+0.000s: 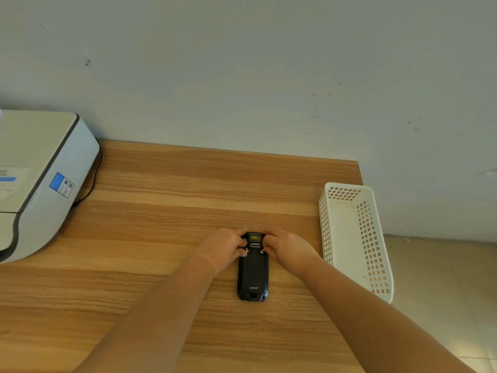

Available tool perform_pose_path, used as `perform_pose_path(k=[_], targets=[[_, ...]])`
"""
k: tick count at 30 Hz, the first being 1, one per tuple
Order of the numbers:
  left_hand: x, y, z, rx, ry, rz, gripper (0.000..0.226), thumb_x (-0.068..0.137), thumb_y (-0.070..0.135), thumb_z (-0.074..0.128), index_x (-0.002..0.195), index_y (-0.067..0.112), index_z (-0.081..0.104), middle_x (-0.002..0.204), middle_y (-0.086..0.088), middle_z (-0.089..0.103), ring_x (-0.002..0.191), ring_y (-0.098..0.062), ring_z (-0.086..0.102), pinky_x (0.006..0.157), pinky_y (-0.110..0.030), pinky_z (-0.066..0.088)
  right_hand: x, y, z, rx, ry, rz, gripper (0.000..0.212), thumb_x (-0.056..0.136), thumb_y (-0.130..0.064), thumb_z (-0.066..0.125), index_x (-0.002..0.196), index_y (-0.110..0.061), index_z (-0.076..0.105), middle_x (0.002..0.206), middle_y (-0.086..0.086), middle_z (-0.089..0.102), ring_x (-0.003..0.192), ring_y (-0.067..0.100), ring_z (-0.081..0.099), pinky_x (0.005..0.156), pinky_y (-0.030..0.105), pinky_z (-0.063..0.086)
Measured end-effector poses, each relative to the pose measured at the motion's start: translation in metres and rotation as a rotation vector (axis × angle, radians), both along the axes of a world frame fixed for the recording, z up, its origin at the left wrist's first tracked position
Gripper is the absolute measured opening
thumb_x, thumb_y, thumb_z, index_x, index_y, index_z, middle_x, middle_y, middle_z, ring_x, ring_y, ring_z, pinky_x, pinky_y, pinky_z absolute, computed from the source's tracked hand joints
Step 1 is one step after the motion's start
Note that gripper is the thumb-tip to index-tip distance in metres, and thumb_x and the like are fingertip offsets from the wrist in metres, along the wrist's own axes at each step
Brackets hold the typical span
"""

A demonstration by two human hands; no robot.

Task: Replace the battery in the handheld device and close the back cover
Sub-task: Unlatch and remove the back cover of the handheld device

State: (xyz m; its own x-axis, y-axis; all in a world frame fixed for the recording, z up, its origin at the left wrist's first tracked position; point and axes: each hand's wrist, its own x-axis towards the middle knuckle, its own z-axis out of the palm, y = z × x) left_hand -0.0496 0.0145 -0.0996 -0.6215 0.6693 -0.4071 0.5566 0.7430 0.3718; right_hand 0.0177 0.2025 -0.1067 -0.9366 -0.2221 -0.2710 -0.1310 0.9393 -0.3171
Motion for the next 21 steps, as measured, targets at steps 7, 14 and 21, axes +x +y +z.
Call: perform_pose_path(k=[7,14,21], targets=[[0.000,0.001,-0.003,-0.002,-0.018,-0.011,0.037,0.097,0.027,0.056,0.133,0.018,0.059,0.157,0.008,0.031,0.138,-0.016,0.039,0.114,-0.032,0.031,-0.002,-0.004,-0.006,0.006,0.022,-0.038,0.024,0.101,-0.024,0.044,0.113,-0.012,0.061,0.122,0.002,0.056,0.097,0.021,0.062,0.082,0.033,0.053],[0.007,0.000,-0.001,-0.008,0.015,0.018,0.039,0.098,0.031,0.054,0.135,0.020,0.057,0.158,0.006,0.030,0.137,-0.016,0.041,0.111,-0.032,0.035,0.010,-0.011,-0.002,-0.134,0.008,-0.256,0.019,0.099,-0.024,0.048,0.110,-0.016,0.062,0.125,-0.004,0.056,0.102,0.017,0.059,0.086,0.030,0.051],[0.046,-0.019,0.013,0.013,0.109,0.174,0.044,0.090,0.045,0.055,0.131,0.027,0.053,0.130,0.008,0.051,0.122,-0.013,0.046,0.102,-0.034,0.041,0.037,-0.031,0.005,-0.206,-0.001,-0.471,0.032,0.094,-0.034,0.057,0.123,-0.021,0.058,0.129,-0.007,0.050,0.120,0.012,0.047,0.096,0.024,0.045]])
